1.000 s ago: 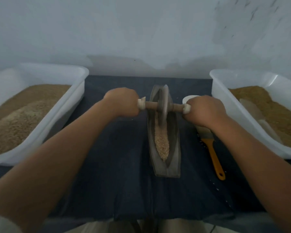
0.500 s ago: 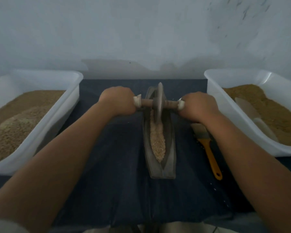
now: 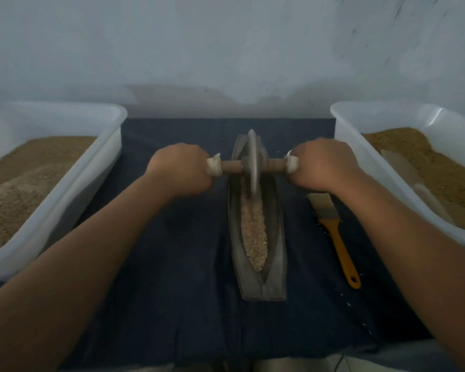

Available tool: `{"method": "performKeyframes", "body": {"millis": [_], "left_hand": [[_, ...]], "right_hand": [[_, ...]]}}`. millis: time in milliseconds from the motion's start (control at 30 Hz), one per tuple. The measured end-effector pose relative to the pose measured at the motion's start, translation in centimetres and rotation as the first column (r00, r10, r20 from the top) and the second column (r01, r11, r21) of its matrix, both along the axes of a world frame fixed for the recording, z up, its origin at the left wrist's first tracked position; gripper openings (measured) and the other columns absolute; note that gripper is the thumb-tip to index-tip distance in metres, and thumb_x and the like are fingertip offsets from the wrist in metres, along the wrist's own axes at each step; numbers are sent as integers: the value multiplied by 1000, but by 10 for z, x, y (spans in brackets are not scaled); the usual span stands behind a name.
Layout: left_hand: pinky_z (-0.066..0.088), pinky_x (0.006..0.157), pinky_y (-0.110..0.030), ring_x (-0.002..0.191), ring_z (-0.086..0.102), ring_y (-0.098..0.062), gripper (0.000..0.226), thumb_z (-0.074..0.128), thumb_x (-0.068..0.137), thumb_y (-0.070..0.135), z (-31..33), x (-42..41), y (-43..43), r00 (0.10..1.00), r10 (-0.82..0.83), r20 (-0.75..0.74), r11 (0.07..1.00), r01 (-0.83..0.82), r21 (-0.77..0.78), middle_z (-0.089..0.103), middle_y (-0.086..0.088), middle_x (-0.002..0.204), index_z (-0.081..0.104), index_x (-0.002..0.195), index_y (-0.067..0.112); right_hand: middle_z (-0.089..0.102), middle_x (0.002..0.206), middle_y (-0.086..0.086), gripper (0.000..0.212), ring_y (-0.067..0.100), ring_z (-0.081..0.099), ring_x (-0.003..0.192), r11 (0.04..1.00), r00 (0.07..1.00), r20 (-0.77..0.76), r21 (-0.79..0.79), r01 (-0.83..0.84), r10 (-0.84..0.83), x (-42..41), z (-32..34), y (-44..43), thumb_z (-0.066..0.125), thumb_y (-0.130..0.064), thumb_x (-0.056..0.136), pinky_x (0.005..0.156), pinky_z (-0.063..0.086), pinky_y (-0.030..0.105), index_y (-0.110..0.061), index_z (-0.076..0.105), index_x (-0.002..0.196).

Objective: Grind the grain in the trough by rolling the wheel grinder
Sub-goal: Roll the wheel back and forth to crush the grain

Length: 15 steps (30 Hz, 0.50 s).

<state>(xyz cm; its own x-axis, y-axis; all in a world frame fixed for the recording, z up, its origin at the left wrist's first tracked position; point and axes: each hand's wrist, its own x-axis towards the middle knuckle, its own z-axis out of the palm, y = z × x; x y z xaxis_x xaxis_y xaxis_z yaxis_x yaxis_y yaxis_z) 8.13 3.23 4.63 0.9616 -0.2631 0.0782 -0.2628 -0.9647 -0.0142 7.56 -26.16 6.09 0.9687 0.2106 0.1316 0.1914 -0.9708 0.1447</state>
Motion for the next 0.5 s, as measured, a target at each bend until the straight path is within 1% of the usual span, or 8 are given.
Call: {"method": "performKeyframes", "body": {"millis": [67,133,200,267,367,400,467,500], "left_hand": [[49,65,-34,70,62,-24,31,59,86,50,3,20,-6,999,35,7,999,-35,15,64,3,79,60,73,22],[51,66,-35,72,62,-23,28,61,86,47,3,17,-5,997,8,-76,1000,-7,5,64,3,79,61,74,22],[52,63,-32,68,63,-18,23,62,79,44,-1,-10,6,979,-84,-185,996,81,-24,65,6,75,60,72,22],[43,51,-25,58,57,-5,26,53,68,51,-7,-48,21,969,-159,-190,987,153,-44,61,10,64,58,68,25],[32,45,-22,49,48,0,32,41,61,56,-11,-71,26,971,-194,-142,981,192,-29,53,12,53,54,63,27],[35,47,-22,51,49,0,30,44,63,55,-9,-65,22,972,-184,-148,983,184,-14,53,12,54,54,62,26],[47,54,-28,57,55,-9,27,53,68,50,-1,-38,11,981,-136,-142,990,138,10,57,10,61,56,63,24],[51,59,-32,60,58,-14,29,56,71,51,6,-19,5,988,-100,-116,995,102,17,59,9,65,57,65,23]], "right_hand": [[60,65,-5,34,18,58,60,1000,999,39,5,16,-16,15,2,5,60,-56,86,56,47,31,-28,60,65],[61,65,-5,33,17,59,59,1000,1000,9,19,20,-20,9,4,5,61,-54,86,56,48,32,-28,61,65],[61,64,-6,25,14,60,59,999,996,-85,38,-19,22,-17,2,-1,62,-47,82,57,53,35,-27,61,66],[64,62,-7,23,8,60,54,994,974,-211,93,-65,84,-53,0,-11,56,-53,72,51,50,32,-31,65,71],[60,77,-42,32,-3,64,63,978,926,-342,186,-97,157,-81,0,-19,44,-66,61,47,40,23,-62,57,90],[63,74,-36,30,2,64,59,979,935,-323,182,-88,144,-75,-2,-18,46,-66,62,48,40,24,-58,60,87],[63,58,-8,33,7,58,51,990,985,-157,134,-54,75,-47,-10,-13,49,-60,70,48,39,28,-31,64,68],[59,56,-6,35,9,57,54,993,998,-57,119,-28,35,-29,-12,-10,48,-58,73,49,39,29,-27,60,62]]}}
